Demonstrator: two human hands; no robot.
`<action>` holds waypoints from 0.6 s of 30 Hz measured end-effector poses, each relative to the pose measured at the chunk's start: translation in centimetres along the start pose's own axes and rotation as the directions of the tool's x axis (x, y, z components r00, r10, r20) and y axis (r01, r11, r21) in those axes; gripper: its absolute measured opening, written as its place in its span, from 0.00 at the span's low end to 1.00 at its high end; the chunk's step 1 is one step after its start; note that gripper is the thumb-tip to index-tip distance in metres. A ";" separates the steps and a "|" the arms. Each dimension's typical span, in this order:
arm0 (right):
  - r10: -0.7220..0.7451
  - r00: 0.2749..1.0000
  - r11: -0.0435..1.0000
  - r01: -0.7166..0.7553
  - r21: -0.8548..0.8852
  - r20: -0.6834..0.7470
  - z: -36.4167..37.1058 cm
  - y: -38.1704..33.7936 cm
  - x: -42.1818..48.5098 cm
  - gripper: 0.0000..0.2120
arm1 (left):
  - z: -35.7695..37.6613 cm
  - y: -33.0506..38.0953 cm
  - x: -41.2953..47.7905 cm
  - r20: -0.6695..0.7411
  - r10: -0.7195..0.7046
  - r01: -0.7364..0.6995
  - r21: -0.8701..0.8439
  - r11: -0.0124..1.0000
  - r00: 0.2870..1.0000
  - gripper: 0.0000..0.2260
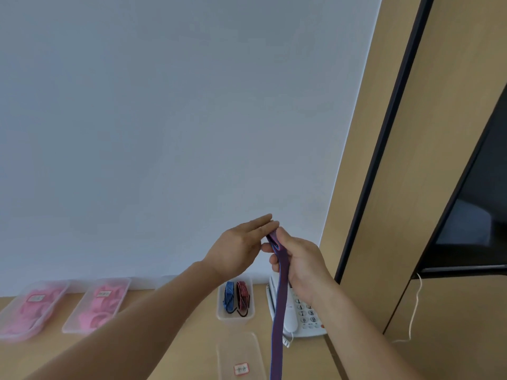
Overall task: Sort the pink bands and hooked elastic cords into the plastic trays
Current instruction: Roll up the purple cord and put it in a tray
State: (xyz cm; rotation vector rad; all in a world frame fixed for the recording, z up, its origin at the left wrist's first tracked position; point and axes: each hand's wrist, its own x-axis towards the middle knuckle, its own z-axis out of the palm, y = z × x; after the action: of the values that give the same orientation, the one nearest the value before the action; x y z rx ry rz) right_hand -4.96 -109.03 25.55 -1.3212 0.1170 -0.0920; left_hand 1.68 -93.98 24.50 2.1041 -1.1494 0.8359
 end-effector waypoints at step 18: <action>-0.004 0.990 0.951 -0.039 -0.305 -0.140 0.1 0.9 -0.4 0.26 | -1.3 1.4 1.4 0.428 -0.446 0.591 -0.730 0.341 0.786 0.07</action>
State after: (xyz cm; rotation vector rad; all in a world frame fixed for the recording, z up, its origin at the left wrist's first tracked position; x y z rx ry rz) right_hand -5.33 -108.70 24.74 -1.6251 0.2702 -0.1556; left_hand 0.72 -94.29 26.65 1.4890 -0.6121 -0.2342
